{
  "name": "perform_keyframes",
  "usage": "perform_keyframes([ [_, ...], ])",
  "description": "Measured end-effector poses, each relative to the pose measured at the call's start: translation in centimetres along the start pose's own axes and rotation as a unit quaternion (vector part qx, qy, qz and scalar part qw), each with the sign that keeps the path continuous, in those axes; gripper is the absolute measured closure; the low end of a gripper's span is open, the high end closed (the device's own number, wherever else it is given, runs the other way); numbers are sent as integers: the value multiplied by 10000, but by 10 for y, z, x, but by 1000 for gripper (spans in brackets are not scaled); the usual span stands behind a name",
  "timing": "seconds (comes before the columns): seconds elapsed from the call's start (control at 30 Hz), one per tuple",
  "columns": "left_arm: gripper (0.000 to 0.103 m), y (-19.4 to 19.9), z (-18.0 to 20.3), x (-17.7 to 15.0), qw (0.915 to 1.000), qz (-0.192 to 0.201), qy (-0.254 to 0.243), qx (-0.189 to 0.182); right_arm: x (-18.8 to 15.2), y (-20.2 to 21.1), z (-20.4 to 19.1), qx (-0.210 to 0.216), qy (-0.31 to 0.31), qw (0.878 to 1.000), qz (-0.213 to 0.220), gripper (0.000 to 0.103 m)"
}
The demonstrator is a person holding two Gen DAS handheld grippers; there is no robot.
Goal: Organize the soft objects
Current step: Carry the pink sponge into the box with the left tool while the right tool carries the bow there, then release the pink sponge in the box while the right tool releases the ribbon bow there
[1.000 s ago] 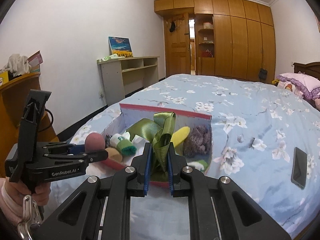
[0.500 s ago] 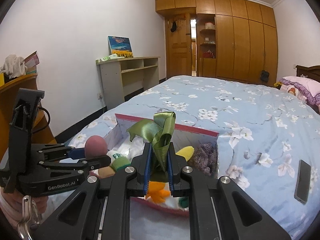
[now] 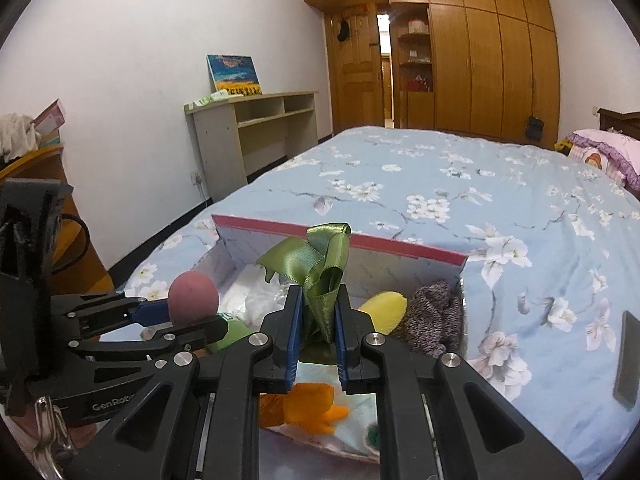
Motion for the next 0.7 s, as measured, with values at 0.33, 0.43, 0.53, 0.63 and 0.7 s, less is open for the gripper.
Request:
perform_keyframes([
  [0.33,66,-25,-11,-6,9999,-108,55,118,-16,-39,7,4,-55,9993,-364,88],
  [0.43,66,-30,-11,-8,9999,-115,30,103,-20,-47,10,-2,-110,9989,-451,88],
  [0.53,66,-34,-11,-9,9999,-125,15,73,-25,-52,13,19,-168,9984,-535,88],
  [0.63,66,-36,-10,-9,9999,-116,-3,61,-27,-55,14,42,-222,9979,-608,89],
  [0.7,65,-36,-10,-9,9999,-118,0,36,-29,-56,15,27,-210,9978,-631,89],
])
Point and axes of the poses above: each gripper's, at about its wrist camera, not at the fingertips, and y roughly against the way its jaws point, z to its right, x to its top, the point moved 4 cm from there along -y, roughly the way its jaws point, and after that the axes turned 10 degrees about z, right-handed, at the moved point
